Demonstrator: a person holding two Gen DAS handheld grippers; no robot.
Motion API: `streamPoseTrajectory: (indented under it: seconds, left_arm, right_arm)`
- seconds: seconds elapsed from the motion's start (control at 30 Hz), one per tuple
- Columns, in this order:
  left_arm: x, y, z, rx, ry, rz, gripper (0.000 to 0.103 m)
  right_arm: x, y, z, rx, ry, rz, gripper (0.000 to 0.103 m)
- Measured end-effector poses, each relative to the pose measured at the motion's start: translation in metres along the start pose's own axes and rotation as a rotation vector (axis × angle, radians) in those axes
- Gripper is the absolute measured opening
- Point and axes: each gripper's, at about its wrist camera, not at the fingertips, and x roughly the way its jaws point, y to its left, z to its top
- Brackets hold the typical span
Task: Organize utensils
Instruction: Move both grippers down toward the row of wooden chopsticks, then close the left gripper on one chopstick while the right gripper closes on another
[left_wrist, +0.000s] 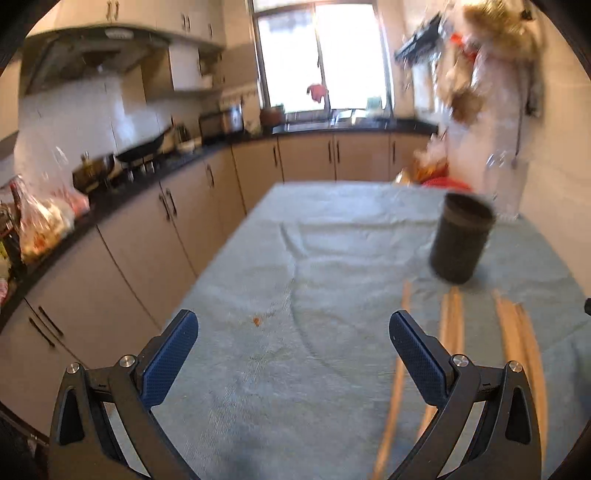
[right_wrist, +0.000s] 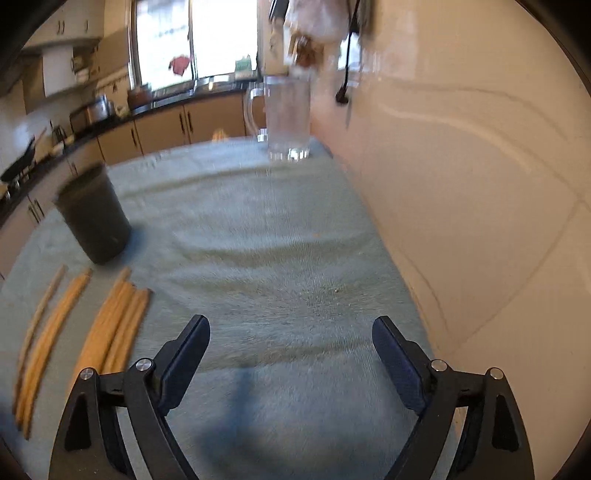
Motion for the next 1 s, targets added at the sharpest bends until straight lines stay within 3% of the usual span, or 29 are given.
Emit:
streamPoseTrajectory:
  seconds: [0.13, 0.23, 0.3, 0.43, 0.5, 0.53, 0.63, 0.77, 0.83, 1.0]
  left_arm:
    - [-0.029, -0.006, 0.002, 0.031, -0.078, 0.004, 0.103]
    - [-0.042, -0.009, 0.003, 0.076, -0.092, -0.017, 0.103]
    - [-0.043, -0.011, 0.003, 0.094, -0.078, -0.046, 0.103]
    - [-0.018, -0.026, 0.002, 0.151, 0.037, -0.166, 0.103]
    - [0.002, -0.038, -0.001, 0.184, 0.092, -0.208, 0.103]
    - [0.009, -0.043, -0.001, 0.194, 0.111, -0.214, 0.103]
    - [0.043, -0.054, 0.0, 0.214, 0.204, -0.238, 0.09]
    - [0.086, -0.058, 0.004, 0.18, 0.325, -0.276, 0.077]
    - [0.102, -0.063, 0.006, 0.177, 0.359, -0.294, 0.076]
    - [0.135, -0.078, 0.007, 0.201, 0.449, -0.315, 0.058]
  right_arm:
    - [-0.043, 0.007, -0.008, 0.036, -0.116, 0.013, 0.092]
    - [-0.079, 0.013, -0.017, 0.032, -0.276, 0.023, 0.093]
    - [-0.09, 0.017, -0.02, 0.008, -0.291, 0.053, 0.093]
    - [-0.081, 0.019, -0.013, 0.017, -0.184, 0.163, 0.092]
    - [-0.066, 0.022, -0.014, 0.016, -0.103, 0.204, 0.079]
    - [-0.06, 0.024, -0.015, 0.013, -0.065, 0.221, 0.068]
    - [-0.038, 0.033, -0.02, 0.019, 0.045, 0.288, 0.05]
    - [-0.015, 0.046, -0.029, 0.01, 0.139, 0.348, 0.047]
    - [-0.006, 0.058, -0.03, -0.016, 0.163, 0.356, 0.044]
    - [0.015, 0.077, -0.027, -0.052, 0.21, 0.355, 0.033]
